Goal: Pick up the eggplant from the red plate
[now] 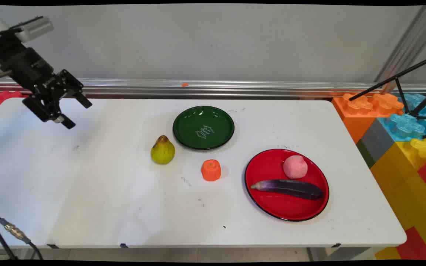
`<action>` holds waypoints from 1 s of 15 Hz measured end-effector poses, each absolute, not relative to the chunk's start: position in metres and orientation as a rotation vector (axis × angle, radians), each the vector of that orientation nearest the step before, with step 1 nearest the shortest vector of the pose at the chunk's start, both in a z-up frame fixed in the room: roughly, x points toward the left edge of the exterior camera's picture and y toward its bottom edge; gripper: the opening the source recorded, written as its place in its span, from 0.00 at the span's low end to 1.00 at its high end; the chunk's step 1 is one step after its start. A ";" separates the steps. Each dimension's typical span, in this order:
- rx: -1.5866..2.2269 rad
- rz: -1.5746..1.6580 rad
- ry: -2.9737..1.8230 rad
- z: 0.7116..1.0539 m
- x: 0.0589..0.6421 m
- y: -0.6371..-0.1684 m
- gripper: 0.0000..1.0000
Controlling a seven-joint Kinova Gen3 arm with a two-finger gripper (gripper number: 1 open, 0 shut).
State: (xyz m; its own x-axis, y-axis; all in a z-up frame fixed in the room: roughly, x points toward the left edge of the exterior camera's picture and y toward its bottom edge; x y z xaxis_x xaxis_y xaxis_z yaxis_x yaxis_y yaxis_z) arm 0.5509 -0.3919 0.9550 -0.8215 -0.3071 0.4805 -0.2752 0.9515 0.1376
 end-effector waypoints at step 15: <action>0.459 -0.145 -2.397 0.926 0.452 -0.407 1.00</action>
